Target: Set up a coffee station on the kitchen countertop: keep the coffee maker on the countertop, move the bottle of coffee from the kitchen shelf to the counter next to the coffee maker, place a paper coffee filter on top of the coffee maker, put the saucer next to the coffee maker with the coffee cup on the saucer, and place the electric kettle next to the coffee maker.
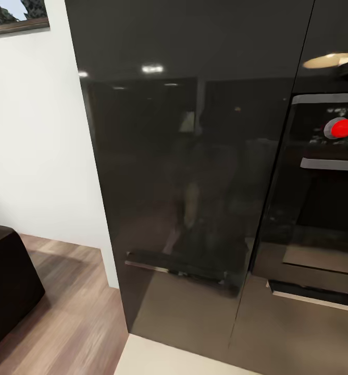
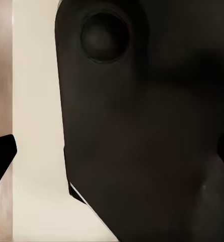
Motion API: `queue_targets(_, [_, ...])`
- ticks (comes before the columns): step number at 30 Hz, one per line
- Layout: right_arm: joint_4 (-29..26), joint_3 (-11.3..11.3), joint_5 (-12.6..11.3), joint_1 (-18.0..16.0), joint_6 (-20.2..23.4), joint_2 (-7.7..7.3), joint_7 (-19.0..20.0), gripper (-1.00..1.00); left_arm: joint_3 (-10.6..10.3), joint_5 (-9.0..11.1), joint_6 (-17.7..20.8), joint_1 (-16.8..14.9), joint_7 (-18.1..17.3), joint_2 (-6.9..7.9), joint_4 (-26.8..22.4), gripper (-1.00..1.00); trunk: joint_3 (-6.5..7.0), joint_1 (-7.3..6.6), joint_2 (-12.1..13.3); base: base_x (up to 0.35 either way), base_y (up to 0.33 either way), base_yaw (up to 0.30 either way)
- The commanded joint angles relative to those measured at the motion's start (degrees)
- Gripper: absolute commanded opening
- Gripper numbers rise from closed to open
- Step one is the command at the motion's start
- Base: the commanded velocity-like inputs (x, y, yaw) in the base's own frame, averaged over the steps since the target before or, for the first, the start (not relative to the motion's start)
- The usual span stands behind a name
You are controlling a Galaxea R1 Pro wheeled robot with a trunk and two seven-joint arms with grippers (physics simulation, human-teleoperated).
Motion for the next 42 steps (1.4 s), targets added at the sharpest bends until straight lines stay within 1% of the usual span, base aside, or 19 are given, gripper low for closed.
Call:
queue_targets(1, [-0.33,-0.06,0.08,-0.20,-0.33,0.33,-0.33,1.00,0.33,0.33,-0.33,-0.34,0.33,0.33,-0.30,1.00,-0.03,0.00,-0.01,0.000,0.000,0.000])
queue_targets(2, [-0.66,-0.12,-0.09,-0.26,-0.65,0.65,-0.04,1.00,0.48,0.52,-0.65,-0.14,0.66,0.46,-0.37,1.00,-0.03,0.00,-0.01,0.000,0.000,0.000])
queue_targets(4, [-1.31,-0.14,-0.15,-0.28,-0.97,1.30,0.07,1.00,0.30,0.21,-1.30,0.00,1.07,0.33,-0.39,1.00,-0.03,0.00,-0.01,0.000,0.000,0.000])
queue_targets(7, [-2.28,-0.22,-0.21,-0.52,-1.57,2.26,0.15,1.00,-0.02,-0.21,-0.31,-0.09,0.25,0.34,-0.83,1.00,-0.03,0.00,-0.01,0.000,0.000,0.000])
queue_targets(10, [-3.25,-0.23,-0.18,-0.61,-2.11,3.23,0.10,1.00,0.03,-0.20,0.65,-0.17,0.19,1.20,-1.09,1.00,-0.03,0.00,-0.01,0.000,0.000,0.000])
queue_targets(16, [-5.19,-0.34,-0.17,-0.62,-2.21,5.16,0.12,1.00,0.30,-0.08,-1.30,-0.04,0.18,3.08,-0.97,1.00,-0.03,0.00,-0.01,0.000,0.000,-0.061])
queue_targets(17, [-5.51,-0.35,-0.17,-0.62,-2.21,5.47,0.11,1.00,0.32,-0.10,-1.62,-0.04,0.18,3.08,-0.97,1.00,-0.03,0.00,-0.01,0.000,0.000,-0.235])
queue_targets(22, [-6.33,-0.34,-0.16,-0.62,-2.27,5.45,0.09,1.00,-0.01,-0.25,-3.20,-0.09,0.11,3.08,-1.02,1.00,-0.03,0.00,-0.01,0.000,0.000,-0.276])
queue_targets(28, [-6.33,-0.43,-0.15,-0.62,-2.36,5.26,0.09,1.00,-0.01,-0.19,-3.89,-0.10,0.09,2.94,-1.12,1.00,-0.03,0.00,-0.01,0.000,-0.021,-0.293])
queue_targets(34, [-6.33,-0.44,-0.17,-0.62,-2.36,5.19,0.09,1.00,-0.06,-0.18,-6.35,-0.12,0.09,2.78,-1.14,1.00,-0.03,0.00,-0.01,0.000,-0.239,-0.299])
queue_targets(42, [-6.33,-0.41,-0.14,-0.62,-2.37,5.27,0.09,1.00,0.05,-0.17,-6.86,-0.10,0.17,2.61,-1.07,1.00,-0.03,0.00,-0.01,0.000,-0.271,-0.300])
